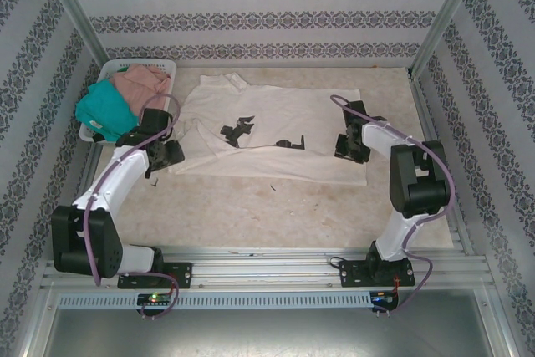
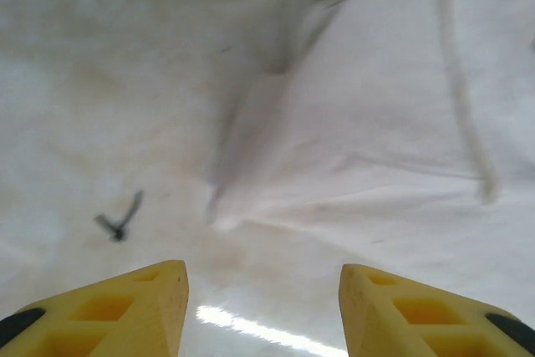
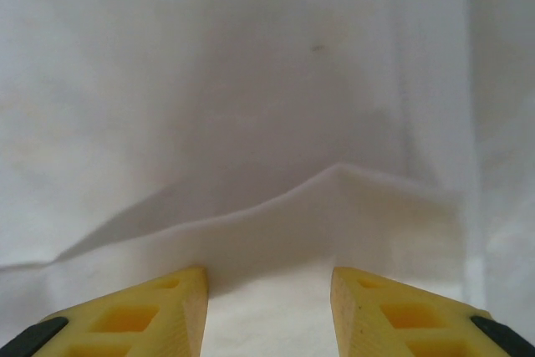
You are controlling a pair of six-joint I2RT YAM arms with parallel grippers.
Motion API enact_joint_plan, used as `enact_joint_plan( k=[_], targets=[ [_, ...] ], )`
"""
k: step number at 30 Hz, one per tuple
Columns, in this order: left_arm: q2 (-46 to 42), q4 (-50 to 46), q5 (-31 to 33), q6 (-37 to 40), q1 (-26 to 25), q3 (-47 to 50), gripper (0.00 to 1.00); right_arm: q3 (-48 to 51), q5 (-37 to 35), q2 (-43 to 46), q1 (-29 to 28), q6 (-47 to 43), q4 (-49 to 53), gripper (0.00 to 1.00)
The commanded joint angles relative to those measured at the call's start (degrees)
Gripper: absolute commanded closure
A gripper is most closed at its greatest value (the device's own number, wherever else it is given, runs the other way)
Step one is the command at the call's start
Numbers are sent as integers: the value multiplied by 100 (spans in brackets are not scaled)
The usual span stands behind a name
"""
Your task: Fold and stack the t-shirts
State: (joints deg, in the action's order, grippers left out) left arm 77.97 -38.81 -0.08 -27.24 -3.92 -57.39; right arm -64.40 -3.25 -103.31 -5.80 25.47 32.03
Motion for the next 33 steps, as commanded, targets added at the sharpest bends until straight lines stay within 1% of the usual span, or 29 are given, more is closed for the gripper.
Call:
enact_joint_plan(
  k=[1,5,8,11,14,16,18,21,22,23,24,27,30,33],
  targets=[
    [576,605,-850,35,-367,-252,48,-188,-204,-91,116,-60,209,56],
    [1703,827,-1085,-9,-929,-957,48,-229,-279,119,159,-141,345,55],
    [2505,916,-1253,2,-1189,-1599,46,-146,-303,496,124,-171,348,54],
    [3298,709,-1289,2,-1220,-2252,46,-9,-173,720,106,-192,277,54],
    [3787,533,-1223,34,-1223,-2640,46,82,-159,818,97,-219,293,53],
    [3953,431,-1180,57,-1223,-2779,47,141,-162,880,106,-228,273,53],
    [4030,294,-1018,88,-1224,-2871,49,183,-157,901,106,-245,260,53],
    [3941,54,-631,90,-1217,-2898,62,210,-154,919,107,-262,251,53],
    [3847,4,-488,84,-1208,-2840,62,211,-153,933,106,-260,259,53],
    [3694,-36,-319,71,-1207,-2731,62,226,-144,950,101,-275,246,53],
    [3525,-10,-221,56,-1212,-2572,57,236,-141,978,97,-276,236,53],
    [3044,321,-388,32,-1213,-1919,46,292,-123,1026,84,-280,181,53],
    [2838,648,-667,-91,-1208,-1386,43,306,-114,1010,62,-289,172,53],
    [2976,859,-782,-158,-1213,-1203,42,297,-102,963,27,-295,161,53]
  ],
)
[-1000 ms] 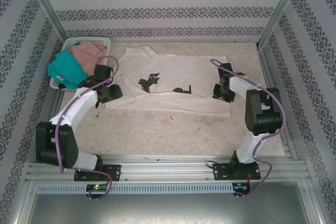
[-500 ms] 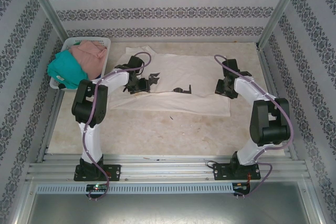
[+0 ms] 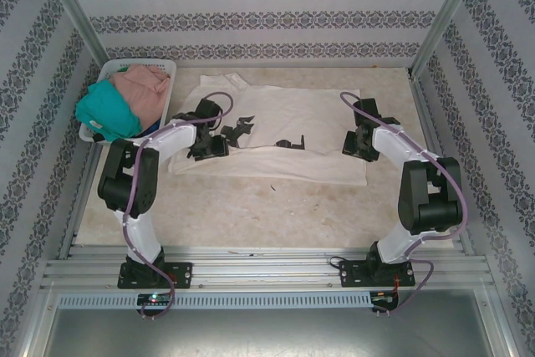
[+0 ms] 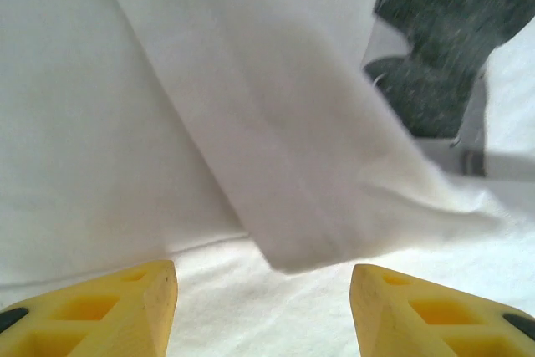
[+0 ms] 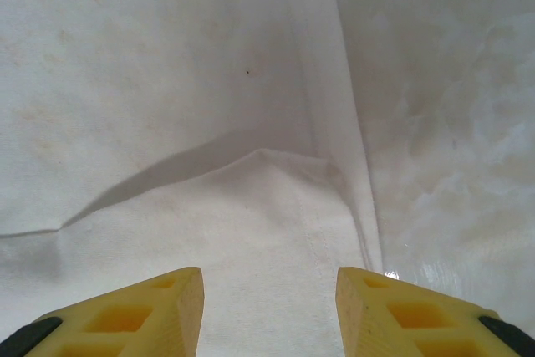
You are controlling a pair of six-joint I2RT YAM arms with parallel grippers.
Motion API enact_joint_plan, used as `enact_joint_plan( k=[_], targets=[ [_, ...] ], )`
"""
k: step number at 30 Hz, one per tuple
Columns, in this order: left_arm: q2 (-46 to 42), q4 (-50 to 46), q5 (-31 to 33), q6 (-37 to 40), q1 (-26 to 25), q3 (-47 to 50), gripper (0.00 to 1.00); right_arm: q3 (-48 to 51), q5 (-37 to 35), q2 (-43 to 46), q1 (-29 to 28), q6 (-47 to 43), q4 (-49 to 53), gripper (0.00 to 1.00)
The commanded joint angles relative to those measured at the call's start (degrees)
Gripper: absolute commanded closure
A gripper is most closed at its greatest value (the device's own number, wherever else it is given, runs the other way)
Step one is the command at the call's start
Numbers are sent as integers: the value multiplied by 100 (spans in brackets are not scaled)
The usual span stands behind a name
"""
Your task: Fold and stack the t-shirts
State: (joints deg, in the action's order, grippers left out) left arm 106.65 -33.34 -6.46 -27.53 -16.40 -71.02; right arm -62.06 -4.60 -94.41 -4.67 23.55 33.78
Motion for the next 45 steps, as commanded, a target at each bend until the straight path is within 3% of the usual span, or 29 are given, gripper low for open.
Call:
enact_joint_plan(
  k=[1,9,12,15,19,25,27,33,41,45],
  targets=[
    [185,290,-131,-138,28,127,43,48,33,64,-102,-97,-17,53],
    [363,333,-246,-116,30,-251,65,27,27,2,-207,-110,-47,53],
    [404,127,-217,-66,26,-480,64,25,45,-24,-236,-113,-56,53],
    [438,8,-165,-33,24,-561,56,52,73,-43,-245,-104,-99,53],
    [445,-67,-109,-33,29,-579,51,28,125,-94,-296,-89,-100,53],
    [328,-167,-119,9,26,-581,53,20,5,-224,-859,6,-79,53],
    [258,-375,-109,60,28,-641,49,14,-110,-279,-1004,55,-54,53],
    [-764,-378,309,16,81,728,38,188,-236,-289,-1354,208,-91,53],
    [-640,95,129,168,838,1455,40,551,-168,-333,-912,372,-80,53],
    [-687,-51,363,232,972,1508,41,747,-56,-127,-599,335,-117,53]
  ],
)
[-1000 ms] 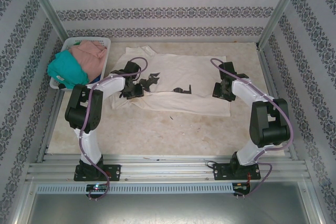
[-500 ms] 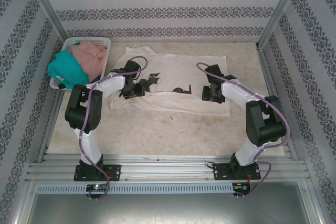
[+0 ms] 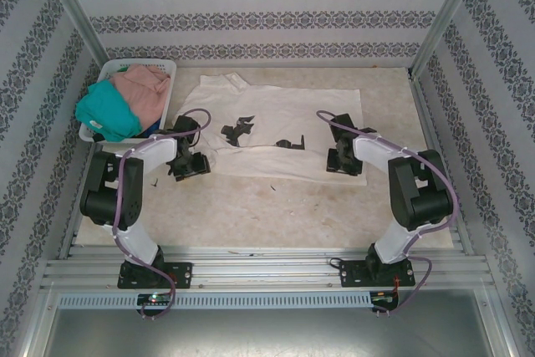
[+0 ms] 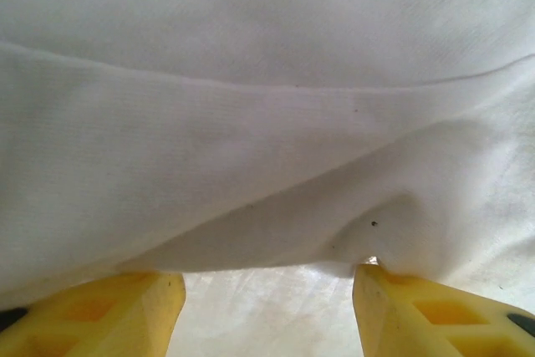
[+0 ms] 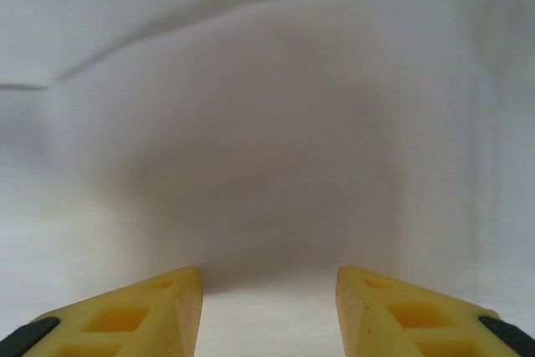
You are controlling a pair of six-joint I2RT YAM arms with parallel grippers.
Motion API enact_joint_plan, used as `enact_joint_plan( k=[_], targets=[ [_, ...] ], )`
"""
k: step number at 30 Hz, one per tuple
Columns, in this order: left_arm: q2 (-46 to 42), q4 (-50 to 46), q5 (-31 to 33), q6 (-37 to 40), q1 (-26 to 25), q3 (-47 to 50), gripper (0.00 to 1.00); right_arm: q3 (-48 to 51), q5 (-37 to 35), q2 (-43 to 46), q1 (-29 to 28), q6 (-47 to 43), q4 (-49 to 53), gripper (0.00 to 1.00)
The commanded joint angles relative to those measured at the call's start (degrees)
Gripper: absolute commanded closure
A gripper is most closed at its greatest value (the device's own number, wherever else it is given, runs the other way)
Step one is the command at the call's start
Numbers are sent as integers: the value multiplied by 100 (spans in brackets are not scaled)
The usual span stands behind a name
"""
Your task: Fold and stack the t-shirts
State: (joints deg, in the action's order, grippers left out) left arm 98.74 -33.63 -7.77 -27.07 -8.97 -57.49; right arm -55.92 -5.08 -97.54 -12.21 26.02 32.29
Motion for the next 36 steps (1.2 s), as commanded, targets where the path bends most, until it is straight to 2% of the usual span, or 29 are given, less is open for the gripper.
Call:
enact_joint_plan(
  k=[1,8,11,15,19,22,27,36],
  targets=[
    [68,-107,548,161,262,189,42,168,-17,216,223,49,28,53],
    [-636,-454,883,10,544,638,46,236,11,329,541,-78,14,52],
    [-1006,-553,608,31,537,485,48,196,17,430,480,-117,30,52],
    [-1317,-509,374,13,536,185,45,201,-79,673,258,-62,6,53],
    [-968,-230,11,0,478,-274,45,71,-90,631,-111,-57,-75,53],
    [-405,-100,-26,57,475,-529,47,-57,-70,446,-161,-36,-31,52],
    [197,-244,441,142,617,-621,54,61,14,472,-139,21,-12,52],
    [312,-449,987,264,1005,-412,56,327,271,256,461,88,-183,52]
  ],
)
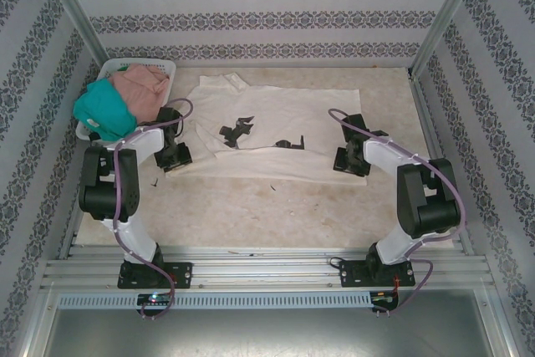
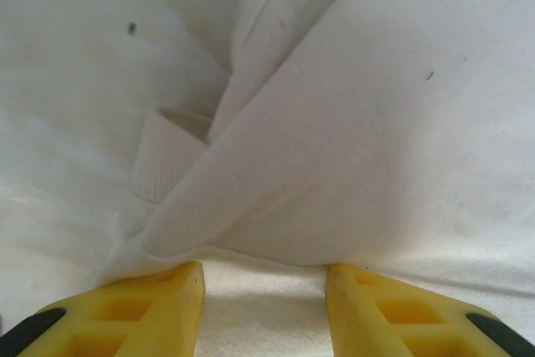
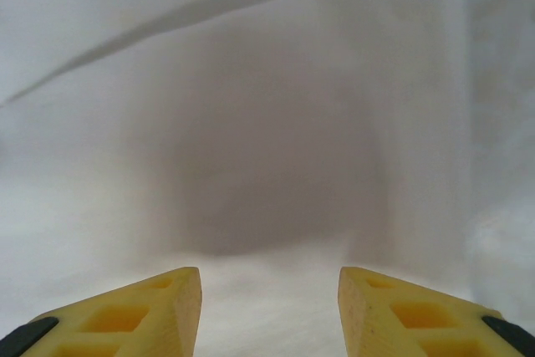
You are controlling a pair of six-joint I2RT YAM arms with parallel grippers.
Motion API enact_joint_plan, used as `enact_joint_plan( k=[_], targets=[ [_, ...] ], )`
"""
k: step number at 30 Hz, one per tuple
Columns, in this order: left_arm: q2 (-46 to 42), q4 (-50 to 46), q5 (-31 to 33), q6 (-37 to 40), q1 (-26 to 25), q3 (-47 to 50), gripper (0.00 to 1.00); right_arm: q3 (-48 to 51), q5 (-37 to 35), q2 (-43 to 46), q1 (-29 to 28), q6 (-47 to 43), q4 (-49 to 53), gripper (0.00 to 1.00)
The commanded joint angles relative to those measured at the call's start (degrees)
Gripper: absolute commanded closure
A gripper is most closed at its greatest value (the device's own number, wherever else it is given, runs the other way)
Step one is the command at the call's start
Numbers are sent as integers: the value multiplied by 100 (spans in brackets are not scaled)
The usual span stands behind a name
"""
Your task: Fold and stack the t-shirts
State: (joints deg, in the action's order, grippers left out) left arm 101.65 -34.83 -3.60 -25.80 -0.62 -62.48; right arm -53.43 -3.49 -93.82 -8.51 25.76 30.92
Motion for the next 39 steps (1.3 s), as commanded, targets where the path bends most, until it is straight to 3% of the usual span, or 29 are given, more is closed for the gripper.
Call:
enact_joint_plan(
  k=[1,8,17,25,39],
  targets=[
    [14,-348,595,137,181,94,56,56,116,-174,87,143,-67,52],
    [-317,-464,158,128,-21,-185,47,-55,118,-363,78,93,-77,51],
    [-512,-412,18,-163,-786,-517,42,-49,43,-205,-5,70,-84,51],
    [336,111,-564,-405,-1327,-791,48,-64,50,-253,-92,61,-123,52],
    [816,176,-665,-400,-1481,-1272,63,-18,54,-308,-133,65,-200,52]
  ],
)
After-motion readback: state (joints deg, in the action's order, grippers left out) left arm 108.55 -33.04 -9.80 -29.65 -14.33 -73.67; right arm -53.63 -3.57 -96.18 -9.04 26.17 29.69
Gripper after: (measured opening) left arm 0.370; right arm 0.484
